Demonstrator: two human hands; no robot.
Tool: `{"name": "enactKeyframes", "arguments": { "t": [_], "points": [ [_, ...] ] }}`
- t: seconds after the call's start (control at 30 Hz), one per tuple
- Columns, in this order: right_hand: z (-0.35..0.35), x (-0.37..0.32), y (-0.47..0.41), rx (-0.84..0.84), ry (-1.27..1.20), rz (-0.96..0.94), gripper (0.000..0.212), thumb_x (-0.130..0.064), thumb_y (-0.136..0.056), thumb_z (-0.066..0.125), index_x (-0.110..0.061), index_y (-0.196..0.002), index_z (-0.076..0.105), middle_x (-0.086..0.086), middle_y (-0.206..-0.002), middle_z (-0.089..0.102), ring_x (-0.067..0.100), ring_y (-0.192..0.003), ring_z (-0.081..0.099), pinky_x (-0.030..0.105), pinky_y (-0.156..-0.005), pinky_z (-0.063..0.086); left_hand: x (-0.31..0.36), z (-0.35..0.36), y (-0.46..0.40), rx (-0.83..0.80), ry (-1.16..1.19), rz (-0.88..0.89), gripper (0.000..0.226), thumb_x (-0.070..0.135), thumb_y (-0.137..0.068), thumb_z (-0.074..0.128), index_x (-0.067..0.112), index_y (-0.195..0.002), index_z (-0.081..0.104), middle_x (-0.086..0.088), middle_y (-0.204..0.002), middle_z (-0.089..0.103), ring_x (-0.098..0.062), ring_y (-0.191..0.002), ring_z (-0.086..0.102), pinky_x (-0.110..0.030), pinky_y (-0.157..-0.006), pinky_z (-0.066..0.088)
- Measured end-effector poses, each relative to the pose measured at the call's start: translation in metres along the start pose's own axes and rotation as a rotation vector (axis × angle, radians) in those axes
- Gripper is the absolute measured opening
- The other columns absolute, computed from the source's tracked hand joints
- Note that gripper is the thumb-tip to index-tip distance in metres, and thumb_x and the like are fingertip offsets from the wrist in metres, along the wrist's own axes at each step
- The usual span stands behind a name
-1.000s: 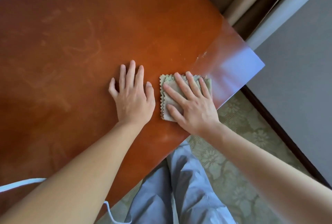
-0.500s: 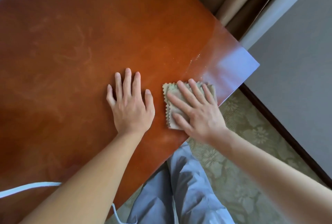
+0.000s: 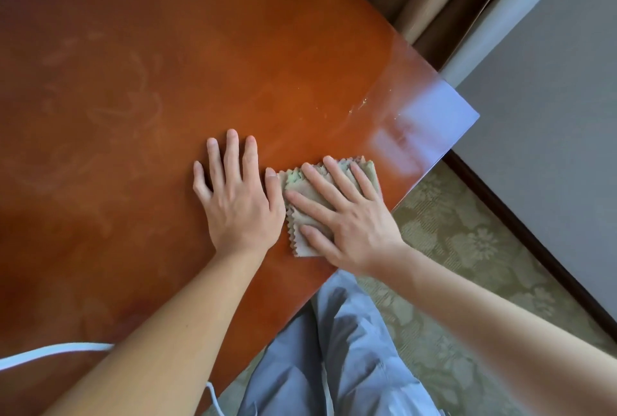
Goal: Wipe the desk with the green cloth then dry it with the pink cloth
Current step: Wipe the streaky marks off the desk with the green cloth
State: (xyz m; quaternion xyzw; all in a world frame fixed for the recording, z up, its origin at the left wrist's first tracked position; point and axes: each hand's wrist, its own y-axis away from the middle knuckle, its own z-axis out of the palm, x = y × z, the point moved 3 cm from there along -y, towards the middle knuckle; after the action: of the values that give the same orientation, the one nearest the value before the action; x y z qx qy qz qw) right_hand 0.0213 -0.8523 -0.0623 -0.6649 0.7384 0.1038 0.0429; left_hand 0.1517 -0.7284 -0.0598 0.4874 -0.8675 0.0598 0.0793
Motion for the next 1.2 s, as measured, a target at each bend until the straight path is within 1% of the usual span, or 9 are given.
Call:
{"name": "enactKeyframes", "arguments": {
  "t": [0.17, 0.27, 0.37, 0.47, 0.63, 0.8, 0.93, 1.07, 1.2],
  "points": [
    [-0.033, 0.109, -0.021, -0.015, 0.005, 0.355, 0.054, -0.055, -0.106, 0.023, -0.047, -0.159, 0.021, -0.004, -0.172, 0.01, 0.024, -0.159, -0.002, 0.047, -0.127, -0.006, 0.001, -0.001, 0.0, -0.028, -0.02, 0.009, 0.062, 0.046, -0.103, 0.027, 0.015, -0.156, 0.038, -0.013, -0.166, 0.029, -0.037, -0.155, 0.019, -0.058, -0.123, 0.016],
    [-0.035, 0.104, -0.024, 0.001, 0.012, 0.446, 0.053, -0.055, -0.107, 0.021, -0.047, -0.16, 0.019, -0.003, -0.172, 0.009, 0.026, -0.159, -0.002, 0.05, -0.127, -0.006, 0.002, -0.001, -0.001, -0.02, -0.023, 0.004, 0.064, 0.047, -0.102, 0.026, 0.014, -0.155, 0.04, -0.013, -0.165, 0.03, -0.038, -0.154, 0.021, -0.058, -0.122, 0.018],
    [-0.018, 0.042, -0.013, 0.069, 0.026, 0.367, 0.055, -0.053, -0.105, 0.027, -0.04, -0.159, 0.032, 0.003, -0.17, 0.022, 0.035, -0.157, 0.012, 0.053, -0.126, -0.004, 0.002, 0.001, -0.002, 0.001, -0.017, 0.008, 0.061, 0.046, -0.102, 0.029, 0.014, -0.153, 0.041, -0.014, -0.164, 0.032, -0.038, -0.153, 0.022, -0.059, -0.121, 0.019],
    [0.001, -0.024, 0.0, 0.111, -0.036, 0.247, 0.054, -0.049, -0.104, 0.037, -0.037, -0.157, 0.038, 0.006, -0.167, 0.03, 0.038, -0.156, 0.018, 0.06, -0.125, 0.009, 0.0, 0.003, -0.003, 0.018, 0.015, 0.004, 0.059, 0.043, -0.101, 0.034, 0.014, -0.151, 0.044, -0.012, -0.163, 0.034, -0.036, -0.154, 0.022, -0.057, -0.121, 0.018],
    [0.002, -0.005, 0.003, 0.023, -0.034, 0.032, 0.053, -0.054, -0.105, 0.035, -0.04, -0.156, 0.038, 0.003, -0.168, 0.027, 0.034, -0.157, 0.017, 0.056, -0.127, 0.006, -0.002, 0.004, -0.001, 0.023, 0.022, 0.0, 0.056, 0.042, -0.102, 0.035, 0.015, -0.151, 0.044, -0.011, -0.163, 0.034, -0.035, -0.154, 0.022, -0.056, -0.121, 0.017],
    [-0.027, 0.108, -0.018, 0.044, 0.001, 0.387, 0.054, -0.058, -0.106, 0.023, -0.048, -0.159, 0.024, -0.003, -0.171, 0.015, 0.027, -0.159, 0.005, 0.054, -0.126, 0.003, -0.002, 0.001, -0.002, 0.027, 0.058, -0.028, 0.056, 0.043, -0.099, 0.037, 0.017, -0.148, 0.048, -0.01, -0.162, 0.037, -0.033, -0.153, 0.025, -0.055, -0.121, 0.017],
    [-0.026, 0.098, -0.019, 0.1, -0.003, 0.493, 0.055, -0.057, -0.104, 0.025, -0.045, -0.158, 0.03, 0.001, -0.17, 0.021, 0.032, -0.158, 0.01, 0.055, -0.126, 0.002, 0.004, -0.002, -0.008, 0.071, 0.144, -0.126, 0.05, 0.038, -0.094, 0.045, 0.017, -0.138, 0.055, -0.008, -0.156, 0.045, -0.032, -0.15, 0.03, -0.057, -0.119, 0.02],
    [-0.007, 0.026, 0.005, 0.144, -0.038, 0.307, 0.055, -0.05, -0.102, 0.037, -0.038, -0.155, 0.042, 0.005, -0.167, 0.03, 0.037, -0.156, 0.019, 0.056, -0.126, 0.006, 0.037, -0.001, -0.019, 0.083, 0.184, -0.047, 0.043, 0.025, -0.093, 0.046, 0.015, -0.133, 0.06, -0.007, -0.154, 0.046, -0.03, -0.15, 0.033, -0.055, -0.118, 0.018],
    [-0.008, 0.04, 0.017, 0.054, -0.018, 0.054, 0.054, -0.051, -0.103, 0.037, -0.038, -0.156, 0.04, 0.004, -0.168, 0.028, 0.036, -0.156, 0.019, 0.057, -0.126, 0.008, 0.068, 0.01, -0.026, -0.012, 0.134, 0.072, 0.049, 0.03, -0.1, 0.039, 0.02, -0.147, 0.051, -0.006, -0.163, 0.036, -0.027, -0.155, 0.023, -0.054, -0.12, 0.015]
  ]
}}
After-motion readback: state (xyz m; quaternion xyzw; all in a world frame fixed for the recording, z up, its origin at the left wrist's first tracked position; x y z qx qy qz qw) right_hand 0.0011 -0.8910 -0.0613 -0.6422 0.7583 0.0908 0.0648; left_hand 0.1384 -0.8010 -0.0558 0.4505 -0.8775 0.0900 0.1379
